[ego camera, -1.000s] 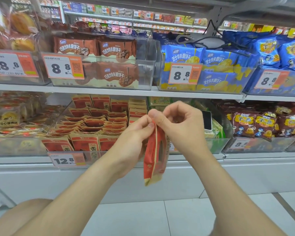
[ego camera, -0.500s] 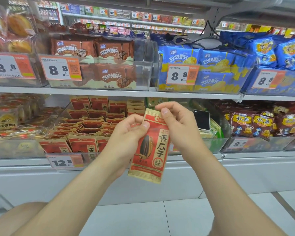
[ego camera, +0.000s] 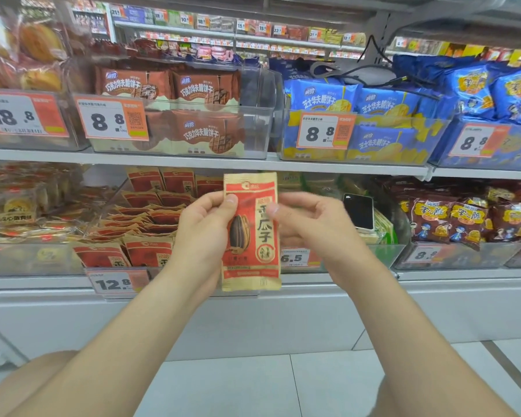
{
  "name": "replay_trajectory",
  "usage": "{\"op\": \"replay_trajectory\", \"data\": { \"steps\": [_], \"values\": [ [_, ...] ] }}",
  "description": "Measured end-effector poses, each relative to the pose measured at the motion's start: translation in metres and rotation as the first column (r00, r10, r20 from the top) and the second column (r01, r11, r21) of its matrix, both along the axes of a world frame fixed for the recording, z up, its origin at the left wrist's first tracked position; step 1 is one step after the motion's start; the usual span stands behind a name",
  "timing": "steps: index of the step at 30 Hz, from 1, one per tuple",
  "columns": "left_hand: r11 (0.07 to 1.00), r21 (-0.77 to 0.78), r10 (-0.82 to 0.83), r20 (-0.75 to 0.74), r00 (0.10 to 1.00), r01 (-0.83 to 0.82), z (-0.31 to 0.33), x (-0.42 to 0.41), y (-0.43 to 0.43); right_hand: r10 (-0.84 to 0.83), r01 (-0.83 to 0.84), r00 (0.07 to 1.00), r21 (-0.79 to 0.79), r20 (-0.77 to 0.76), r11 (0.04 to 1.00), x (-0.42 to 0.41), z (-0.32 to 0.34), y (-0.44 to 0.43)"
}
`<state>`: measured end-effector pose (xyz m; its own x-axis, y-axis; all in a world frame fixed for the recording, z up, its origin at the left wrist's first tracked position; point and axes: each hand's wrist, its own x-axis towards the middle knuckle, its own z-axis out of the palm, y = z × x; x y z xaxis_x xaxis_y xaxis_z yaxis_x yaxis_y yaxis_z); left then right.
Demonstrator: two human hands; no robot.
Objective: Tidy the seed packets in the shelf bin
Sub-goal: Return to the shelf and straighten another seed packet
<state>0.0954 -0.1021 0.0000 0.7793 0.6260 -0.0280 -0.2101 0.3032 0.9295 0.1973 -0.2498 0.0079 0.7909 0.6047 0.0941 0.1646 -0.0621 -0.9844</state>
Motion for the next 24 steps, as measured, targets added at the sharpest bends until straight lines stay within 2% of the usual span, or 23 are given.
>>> {"op": "replay_trajectory", "data": {
  "steps": [2,4,6,9,11,17,21,24],
  "values": [
    [0.997,-0.037,0.061,0.009,0.998,-0.060,0.001,0.001,0.006,0.182,-0.185,0.983,-0.151,-0.032,0.971,-0.005,0.000,-0.002],
    [0.997,-0.038,0.060,0.008,0.998,-0.060,0.003,0.002,0.012,0.234,-0.239,0.971,-0.184,-0.048,0.953,-0.010,0.001,-0.001],
    [0.999,-0.002,-0.041,-0.005,0.999,0.041,0.005,0.000,0.016,0.173,-0.177,0.984,-0.141,-0.044,0.974,-0.011,0.001,0.002],
    [0.952,0.148,-0.256,-0.094,0.962,0.268,0.004,-0.004,0.019,0.018,-0.019,0.999,-0.053,-0.029,0.998,-0.005,-0.001,0.002],
    [0.927,0.146,-0.330,-0.112,0.937,0.344,0.003,-0.007,0.021,-0.035,0.035,0.999,0.006,-0.041,0.999,-0.002,-0.001,0.001],
    [0.932,-0.027,-0.362,-0.072,0.929,0.361,0.006,-0.009,0.022,0.004,0.011,0.994,0.138,-0.108,0.990,-0.001,0.001,-0.002],
    [0.945,0.006,-0.323,-0.118,0.939,0.326,0.009,-0.011,0.020,-0.011,0.028,0.993,0.147,-0.117,0.989,0.002,0.000,-0.001],
    [0.955,0.078,-0.268,-0.180,0.947,0.285,0.009,-0.012,0.022,-0.040,0.045,0.998,0.128,-0.040,0.991,0.002,0.000,0.001]
  ]
}}
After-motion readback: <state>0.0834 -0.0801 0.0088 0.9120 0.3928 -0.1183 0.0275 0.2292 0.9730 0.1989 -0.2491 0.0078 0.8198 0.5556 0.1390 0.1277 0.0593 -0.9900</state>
